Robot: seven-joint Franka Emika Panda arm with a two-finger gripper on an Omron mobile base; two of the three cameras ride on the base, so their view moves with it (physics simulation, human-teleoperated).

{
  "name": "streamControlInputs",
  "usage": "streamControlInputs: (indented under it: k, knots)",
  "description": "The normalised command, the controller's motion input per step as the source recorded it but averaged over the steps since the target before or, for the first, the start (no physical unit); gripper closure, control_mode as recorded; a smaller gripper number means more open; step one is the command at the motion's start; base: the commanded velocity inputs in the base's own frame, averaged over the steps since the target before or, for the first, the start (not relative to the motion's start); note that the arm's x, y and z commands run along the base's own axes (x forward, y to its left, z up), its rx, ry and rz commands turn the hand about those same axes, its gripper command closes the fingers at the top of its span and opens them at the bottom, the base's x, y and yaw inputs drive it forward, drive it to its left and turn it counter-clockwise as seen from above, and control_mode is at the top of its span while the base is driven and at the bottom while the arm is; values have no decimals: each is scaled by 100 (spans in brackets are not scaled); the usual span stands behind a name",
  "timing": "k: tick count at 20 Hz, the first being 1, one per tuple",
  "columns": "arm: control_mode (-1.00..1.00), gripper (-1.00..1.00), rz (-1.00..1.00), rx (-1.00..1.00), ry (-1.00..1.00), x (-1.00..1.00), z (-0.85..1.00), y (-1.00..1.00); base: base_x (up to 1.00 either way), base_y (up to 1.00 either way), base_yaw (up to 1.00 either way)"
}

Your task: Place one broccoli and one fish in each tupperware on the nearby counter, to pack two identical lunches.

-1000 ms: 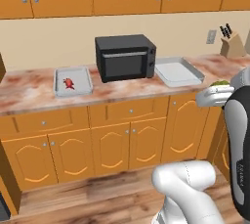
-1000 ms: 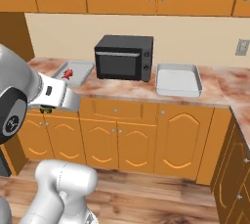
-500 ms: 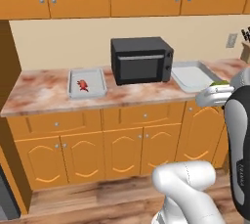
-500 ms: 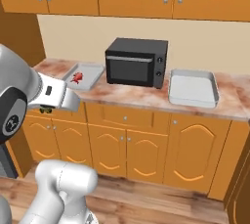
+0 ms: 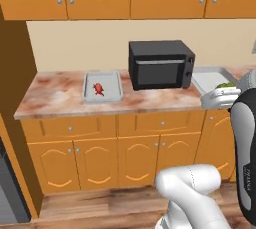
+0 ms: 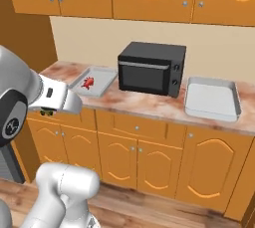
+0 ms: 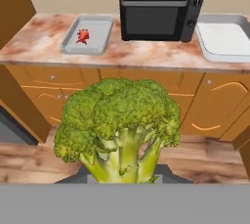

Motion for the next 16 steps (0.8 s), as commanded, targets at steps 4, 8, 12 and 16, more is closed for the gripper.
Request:
streamControlInputs:
  k: [4,8,12,16]
  knots:
    - [100,100,0,0,0,0,0,0,100,71,28]
    - [100,100,0,0,0,0,0,0,100,68,30]
    - [100,100,0,0,0,0,0,0,72,39,10]
    - [100,100,0,0,0,0,0,0,17,2,-4]
